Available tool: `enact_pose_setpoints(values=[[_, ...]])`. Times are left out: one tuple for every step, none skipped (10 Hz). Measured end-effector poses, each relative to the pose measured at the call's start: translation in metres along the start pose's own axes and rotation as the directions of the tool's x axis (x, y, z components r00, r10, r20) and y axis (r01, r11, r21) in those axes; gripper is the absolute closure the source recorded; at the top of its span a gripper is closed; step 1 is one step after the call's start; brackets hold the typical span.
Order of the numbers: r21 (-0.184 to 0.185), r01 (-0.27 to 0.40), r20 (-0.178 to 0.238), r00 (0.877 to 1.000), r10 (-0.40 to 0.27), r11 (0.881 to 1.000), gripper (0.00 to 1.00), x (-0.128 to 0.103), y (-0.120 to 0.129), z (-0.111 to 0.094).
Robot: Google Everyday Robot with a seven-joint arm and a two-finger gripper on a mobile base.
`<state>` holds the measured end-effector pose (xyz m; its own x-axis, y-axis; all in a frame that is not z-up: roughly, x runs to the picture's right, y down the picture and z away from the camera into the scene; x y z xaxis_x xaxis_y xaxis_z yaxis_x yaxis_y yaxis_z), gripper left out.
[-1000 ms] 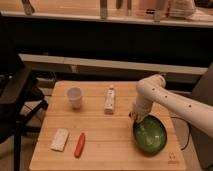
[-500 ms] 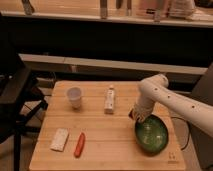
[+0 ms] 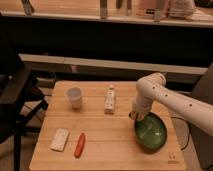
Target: Drag the ceramic bowl in a circle
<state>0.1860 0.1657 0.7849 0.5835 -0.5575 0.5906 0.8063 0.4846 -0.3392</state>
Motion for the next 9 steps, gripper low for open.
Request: enact_pose_setpoints(values=[[-0.002, 0.002, 0.0, 1.0, -0.002, 1.0, 1.0, -0.001, 0.002, -0.001], [-0.002, 0.011, 0.0, 1.0, -0.011, 1.0, 1.0, -0.002, 0.004, -0.002], [-0.004, 0.022, -0.001, 1.0, -0.022, 1.0, 1.0, -0.003, 0.003, -0.003], [-0.004, 0.045, -0.003, 0.999, -0.045, 0.999, 1.0, -0.008, -0.006, -0.004], [-0.005, 0.056, -0.002, 0.998, -0.057, 0.998, 1.0, -0.011, -0.01, -0.004], [-0.008, 0.069, -0.004, 0.998, -0.069, 0.998, 1.0, -0.011, -0.009, -0.005], [-0.011, 0.082, -0.006, 0.997, -0.082, 0.997, 1.0, -0.008, -0.004, -0.006], [-0.014, 0.094, -0.007, 0.996, -0.094, 0.995, 1.0, -0.005, 0.002, -0.007], [-0.015, 0.1, -0.007, 0.995, -0.1, 0.995, 1.0, -0.004, 0.005, -0.008]])
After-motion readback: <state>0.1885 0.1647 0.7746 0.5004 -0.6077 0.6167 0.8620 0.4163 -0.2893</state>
